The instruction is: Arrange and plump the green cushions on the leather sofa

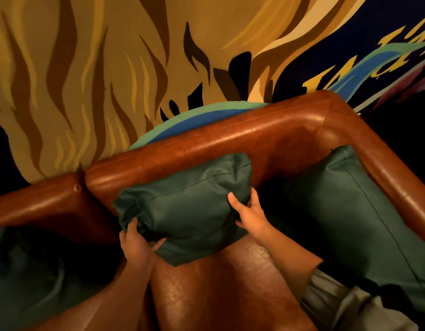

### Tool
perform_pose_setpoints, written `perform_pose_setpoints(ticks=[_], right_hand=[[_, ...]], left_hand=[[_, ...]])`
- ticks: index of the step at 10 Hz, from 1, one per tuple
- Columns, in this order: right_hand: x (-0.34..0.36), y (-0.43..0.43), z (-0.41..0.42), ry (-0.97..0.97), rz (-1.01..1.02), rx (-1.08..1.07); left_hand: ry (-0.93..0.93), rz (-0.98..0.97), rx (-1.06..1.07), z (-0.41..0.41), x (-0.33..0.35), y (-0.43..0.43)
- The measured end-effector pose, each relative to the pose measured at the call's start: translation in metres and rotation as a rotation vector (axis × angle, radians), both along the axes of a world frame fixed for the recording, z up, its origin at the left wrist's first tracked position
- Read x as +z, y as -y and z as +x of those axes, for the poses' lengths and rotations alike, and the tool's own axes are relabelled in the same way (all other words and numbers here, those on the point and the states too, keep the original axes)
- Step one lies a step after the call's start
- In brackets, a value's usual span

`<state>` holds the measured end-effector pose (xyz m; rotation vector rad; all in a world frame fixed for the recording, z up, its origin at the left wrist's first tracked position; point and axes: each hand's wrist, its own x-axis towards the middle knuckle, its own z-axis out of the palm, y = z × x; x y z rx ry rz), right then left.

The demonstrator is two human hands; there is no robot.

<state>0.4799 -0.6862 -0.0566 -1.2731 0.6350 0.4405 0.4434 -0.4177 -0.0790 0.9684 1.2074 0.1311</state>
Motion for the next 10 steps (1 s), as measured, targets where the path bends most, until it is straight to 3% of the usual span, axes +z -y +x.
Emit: perform_pose_setpoints(ticks=[2,4,5,7,8,10], right_hand=[[-0.008,-0.007,-0.001,0.032,-0.103,0.048],[0.001,-0.006,-0.020,0.008,-0.035,-0.119],[0.003,-0.006,-0.030,-0.027,-0.053,-0.176],[0.018,-0.011,-0.041,-0.084,-0.009,-0.213],[0.030,-0.005,-0.048,-0.096,-0.002,-0.077],[0.062,-0.009,-0.078,-0.093,-0.016,-0.003]], left_hand=[[0.004,-0.062,-0.091,-0.001,0.001,-0.018],[0.041,-0.070,0.048,-0.033,-0.005,-0.011],[0.038,-0.050,0.018,-0.046,-0.006,-0.004],[-0.036,-0.016,-0.263,-0.054,0.015,-0.009],[-0.171,-0.025,-0.515,-0.055,0.033,-0.021],[-0.284,0.072,-0.811,-0.083,0.079,-0.034]])
